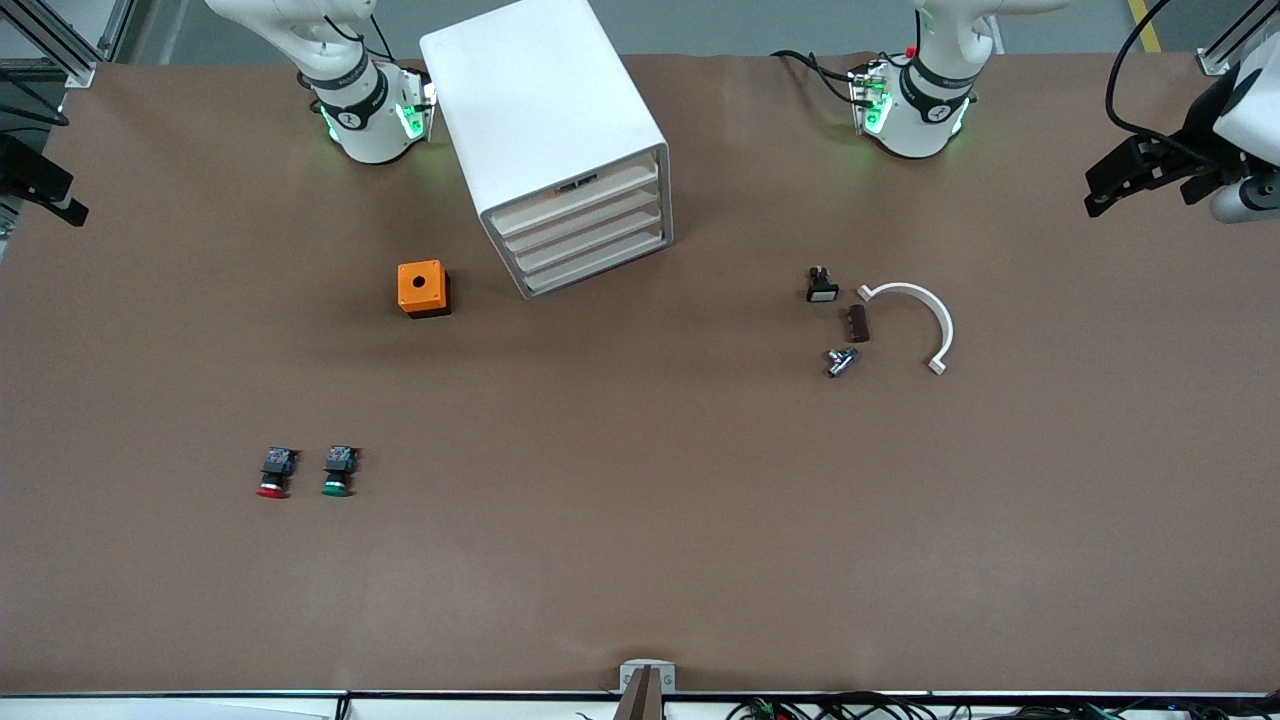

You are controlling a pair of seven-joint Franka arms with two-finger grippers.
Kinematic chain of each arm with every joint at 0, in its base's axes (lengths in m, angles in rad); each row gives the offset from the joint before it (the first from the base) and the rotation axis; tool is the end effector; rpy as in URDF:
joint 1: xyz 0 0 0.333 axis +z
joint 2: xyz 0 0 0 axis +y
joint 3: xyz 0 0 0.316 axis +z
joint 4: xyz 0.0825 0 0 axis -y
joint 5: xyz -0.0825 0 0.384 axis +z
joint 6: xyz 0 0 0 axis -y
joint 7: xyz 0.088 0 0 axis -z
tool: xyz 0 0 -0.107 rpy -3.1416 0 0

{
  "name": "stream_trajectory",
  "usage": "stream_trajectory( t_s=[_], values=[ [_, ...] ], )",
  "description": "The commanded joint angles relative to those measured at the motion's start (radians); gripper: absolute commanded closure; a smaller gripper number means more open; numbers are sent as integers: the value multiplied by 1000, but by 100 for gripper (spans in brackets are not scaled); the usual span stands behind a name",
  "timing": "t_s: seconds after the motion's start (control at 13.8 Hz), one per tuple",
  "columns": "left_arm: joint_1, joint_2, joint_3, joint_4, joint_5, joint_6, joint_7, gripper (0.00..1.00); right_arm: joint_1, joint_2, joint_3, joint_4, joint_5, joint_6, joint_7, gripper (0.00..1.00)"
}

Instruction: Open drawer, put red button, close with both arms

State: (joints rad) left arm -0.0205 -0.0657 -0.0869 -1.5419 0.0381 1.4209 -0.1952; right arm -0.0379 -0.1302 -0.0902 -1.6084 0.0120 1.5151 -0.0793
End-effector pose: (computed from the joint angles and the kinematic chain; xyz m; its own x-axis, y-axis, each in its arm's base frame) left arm 0.5154 -0.0528 0.6604 0.9945 0.0938 -0.0459 0.0913 -0.9944 -0.0535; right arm 0.5031 -0.0670 0.6707 0.9981 -0.0477 0.0381 -0.0469 -0.9987 -0.0207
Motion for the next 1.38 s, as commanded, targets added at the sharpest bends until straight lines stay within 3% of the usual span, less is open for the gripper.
stream_trajectory(
  t_s=[0.0,0.36,0.51,0.8,1.02,1.16,1.31],
  values=[
    [2,85,0,63,9,-17,-7,0,-16,12,7,24,-10,-4,-7,0],
    [-50,200,-25,45,6,30,-61,0,-16,33,7,18,-10,-4,-4,0],
    [-102,259,-33,51,3,58,-201,0,-16,67,7,19,-12,2,-4,0],
    [-245,381,-33,51,8,156,-514,0,-14,237,9,45,-15,30,-10,0],
    [-353,460,-34,51,-4,159,-709,0,-25,308,6,51,-20,86,-10,0],
    [-409,503,-39,54,-20,161,-859,0,-33,325,7,38,-20,178,-7,0],
    [-443,558,-39,59,-111,161,-1052,0,-28,394,6,10,-20,296,7,0]
  ],
)
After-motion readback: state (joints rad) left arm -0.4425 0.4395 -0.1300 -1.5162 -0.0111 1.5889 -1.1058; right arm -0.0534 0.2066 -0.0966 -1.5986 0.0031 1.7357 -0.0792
